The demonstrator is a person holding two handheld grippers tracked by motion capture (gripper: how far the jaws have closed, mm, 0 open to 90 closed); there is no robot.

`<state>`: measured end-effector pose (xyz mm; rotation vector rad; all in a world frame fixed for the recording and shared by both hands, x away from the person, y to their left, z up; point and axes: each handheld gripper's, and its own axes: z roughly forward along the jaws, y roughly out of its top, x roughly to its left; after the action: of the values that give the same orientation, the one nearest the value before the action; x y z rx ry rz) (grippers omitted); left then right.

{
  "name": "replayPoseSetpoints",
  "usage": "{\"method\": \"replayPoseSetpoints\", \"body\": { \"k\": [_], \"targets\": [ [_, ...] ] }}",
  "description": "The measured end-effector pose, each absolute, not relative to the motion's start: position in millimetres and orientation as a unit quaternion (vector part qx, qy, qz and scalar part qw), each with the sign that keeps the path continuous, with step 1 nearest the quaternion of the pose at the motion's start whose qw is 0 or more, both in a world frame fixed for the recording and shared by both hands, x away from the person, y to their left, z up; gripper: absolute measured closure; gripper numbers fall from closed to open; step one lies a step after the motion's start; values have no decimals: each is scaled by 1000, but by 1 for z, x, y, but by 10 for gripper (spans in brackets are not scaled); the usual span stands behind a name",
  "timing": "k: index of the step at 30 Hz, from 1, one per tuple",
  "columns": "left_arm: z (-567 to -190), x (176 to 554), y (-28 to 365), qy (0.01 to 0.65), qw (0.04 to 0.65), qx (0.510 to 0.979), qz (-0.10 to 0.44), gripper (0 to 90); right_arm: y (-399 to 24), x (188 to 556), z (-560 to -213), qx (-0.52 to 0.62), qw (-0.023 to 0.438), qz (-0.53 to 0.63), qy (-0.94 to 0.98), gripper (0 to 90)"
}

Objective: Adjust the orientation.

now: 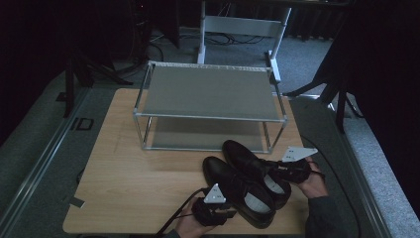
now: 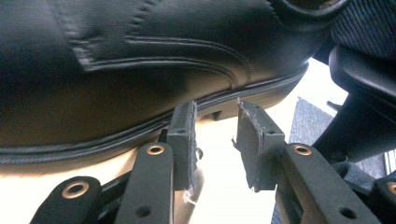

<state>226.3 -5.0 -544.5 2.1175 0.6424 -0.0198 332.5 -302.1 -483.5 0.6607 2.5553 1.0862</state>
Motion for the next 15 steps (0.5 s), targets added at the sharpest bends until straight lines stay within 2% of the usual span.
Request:
{"method": "replayPoseSetpoints", "body": {
  "k": [4,6,15],
  "targets": [
    [-546,228,-15,247,443,862,-17,680,-302,332,-484,230,142,377,886,804],
    [-548,229,-22,244,441,863,-27,708,-302,334,-483,230,138,376,887,798],
    [-546,237,-41,237,439,866,-26,750,-298,346,-481,233,136,379,885,782]
  ]
}}
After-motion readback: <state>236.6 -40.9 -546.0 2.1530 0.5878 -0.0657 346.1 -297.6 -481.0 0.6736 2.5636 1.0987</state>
